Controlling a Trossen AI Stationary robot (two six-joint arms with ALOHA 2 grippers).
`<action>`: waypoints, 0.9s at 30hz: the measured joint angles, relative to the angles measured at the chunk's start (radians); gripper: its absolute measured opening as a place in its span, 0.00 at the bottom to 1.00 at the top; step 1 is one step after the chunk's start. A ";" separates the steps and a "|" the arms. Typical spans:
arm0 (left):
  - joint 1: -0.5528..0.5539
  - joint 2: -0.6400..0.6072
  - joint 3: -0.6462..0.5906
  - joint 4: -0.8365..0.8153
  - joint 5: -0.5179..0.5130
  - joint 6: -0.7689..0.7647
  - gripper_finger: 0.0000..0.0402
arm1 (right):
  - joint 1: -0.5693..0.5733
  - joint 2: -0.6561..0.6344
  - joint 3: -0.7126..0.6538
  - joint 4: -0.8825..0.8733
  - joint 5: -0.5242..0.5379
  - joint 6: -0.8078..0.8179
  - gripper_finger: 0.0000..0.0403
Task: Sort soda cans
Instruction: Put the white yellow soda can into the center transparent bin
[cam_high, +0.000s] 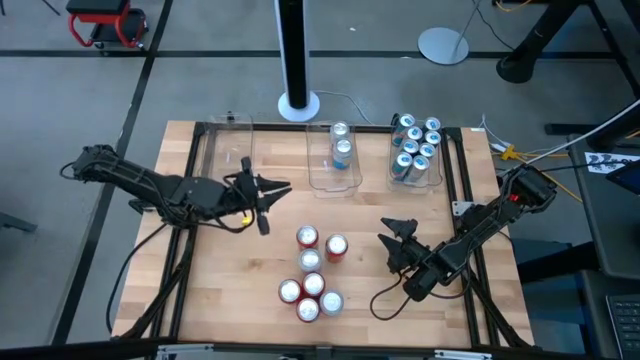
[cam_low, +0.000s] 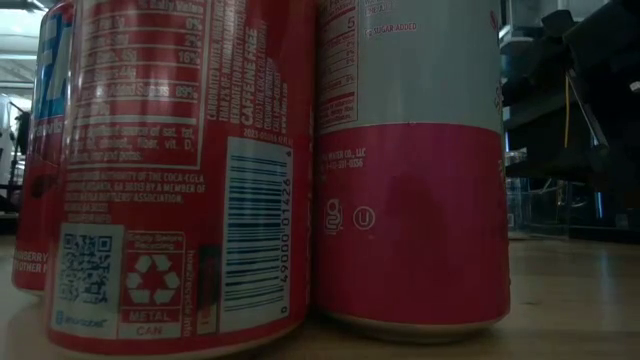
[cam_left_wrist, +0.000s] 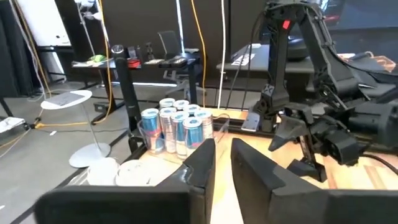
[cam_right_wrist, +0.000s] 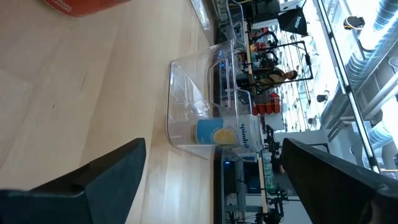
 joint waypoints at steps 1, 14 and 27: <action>0.000 0.002 0.000 -0.005 0.000 0.000 0.13 | 0.000 0.000 0.000 0.000 0.000 0.000 0.93; 0.080 0.078 0.001 -0.022 0.109 -0.014 0.66 | 0.000 0.000 0.000 0.000 0.000 0.002 0.93; -0.028 0.275 0.430 -0.490 0.231 -0.004 0.81 | 0.000 0.000 0.000 0.006 -0.008 0.000 0.93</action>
